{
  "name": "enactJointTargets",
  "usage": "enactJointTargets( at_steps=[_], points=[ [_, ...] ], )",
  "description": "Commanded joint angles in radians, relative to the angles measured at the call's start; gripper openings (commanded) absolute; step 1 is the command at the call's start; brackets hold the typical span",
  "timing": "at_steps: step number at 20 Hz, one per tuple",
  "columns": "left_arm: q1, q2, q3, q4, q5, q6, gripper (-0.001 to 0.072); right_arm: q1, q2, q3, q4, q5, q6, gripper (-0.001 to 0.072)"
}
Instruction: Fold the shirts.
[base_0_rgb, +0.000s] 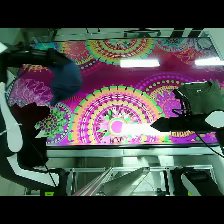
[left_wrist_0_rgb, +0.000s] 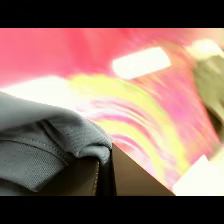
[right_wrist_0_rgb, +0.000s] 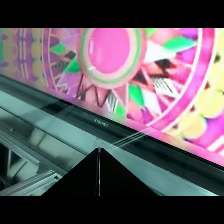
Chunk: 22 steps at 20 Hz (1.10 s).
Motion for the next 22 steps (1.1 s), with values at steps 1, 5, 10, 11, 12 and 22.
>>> enactJointTargets(
  at_steps=[1,5,10,11,12,22],
  points=[
    [-0.262,0.037,-0.144,-0.031,-0.011,-0.011,0.002,0.0,-0.001,0.0,-0.069,-0.001,0.0,0.0018],
    [-0.499,-0.042,-0.312,0.055,0.139,-0.01,0.002,0.0,-0.001,0.0,-0.103,-0.002,0.0,0.0018],
    [-0.616,-0.201,-0.314,0.07,0.129,-0.014,0.0333,-0.008,-0.001,0.004,-0.116,-0.054,0.0,0.033],
    [-0.602,-0.22,-0.262,0.071,0.047,-0.023,0.0457,-0.023,-0.001,0.017,-0.113,-0.053,0.001,0.0492],
    [-0.571,-0.233,-0.2,0.074,-0.056,-0.041,0.0643,-0.04,-0.001,0.033,-0.104,-0.054,0.0,0.0507],
    [-0.144,-0.089,-0.332,0.248,0.065,-0.081,0.0694,-0.089,-0.378,0.164,-0.098,-0.334,-0.011,0.0508]
  ],
)
